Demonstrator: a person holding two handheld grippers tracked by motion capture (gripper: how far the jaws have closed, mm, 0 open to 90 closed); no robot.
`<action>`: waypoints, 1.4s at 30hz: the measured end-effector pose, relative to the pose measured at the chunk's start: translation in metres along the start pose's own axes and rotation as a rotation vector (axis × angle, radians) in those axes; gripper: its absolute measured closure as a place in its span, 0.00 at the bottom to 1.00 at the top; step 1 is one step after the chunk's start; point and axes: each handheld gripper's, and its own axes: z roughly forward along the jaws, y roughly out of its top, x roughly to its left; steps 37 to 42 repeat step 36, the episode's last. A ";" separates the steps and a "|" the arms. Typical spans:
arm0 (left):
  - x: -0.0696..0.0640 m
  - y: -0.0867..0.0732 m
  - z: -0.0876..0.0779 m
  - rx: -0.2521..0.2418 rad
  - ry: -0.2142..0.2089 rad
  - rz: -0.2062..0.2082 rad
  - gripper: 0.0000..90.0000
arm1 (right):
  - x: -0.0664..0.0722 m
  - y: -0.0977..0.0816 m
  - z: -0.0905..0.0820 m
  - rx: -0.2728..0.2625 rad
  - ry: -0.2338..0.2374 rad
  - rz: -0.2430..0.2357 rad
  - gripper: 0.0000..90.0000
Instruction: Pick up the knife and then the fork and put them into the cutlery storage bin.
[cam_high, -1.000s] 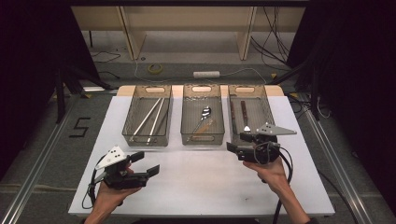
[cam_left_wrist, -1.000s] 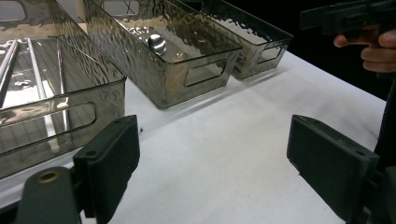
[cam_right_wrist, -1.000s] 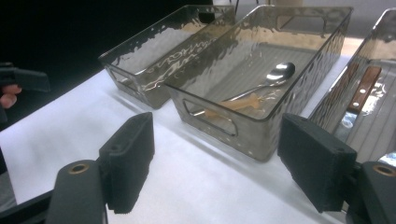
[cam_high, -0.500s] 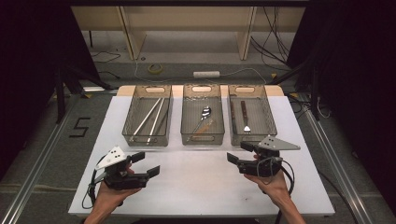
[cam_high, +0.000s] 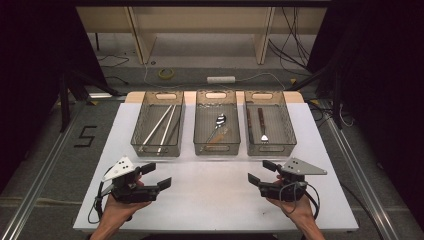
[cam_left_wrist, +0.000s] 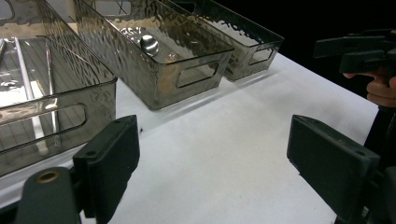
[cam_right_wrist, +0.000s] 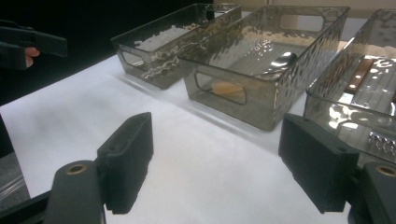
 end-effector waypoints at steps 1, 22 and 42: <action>0.000 0.000 0.000 0.000 -0.001 -0.001 0.18 | 0.000 0.000 0.000 0.000 0.000 0.000 0.30; 0.000 -0.001 0.000 -0.003 -0.010 -0.003 0.18 | 0.000 -0.011 -0.010 -0.002 -0.031 0.007 0.28; 0.000 -0.001 0.000 -0.002 -0.010 -0.002 0.18 | 0.000 -0.010 -0.011 0.000 -0.036 0.008 0.28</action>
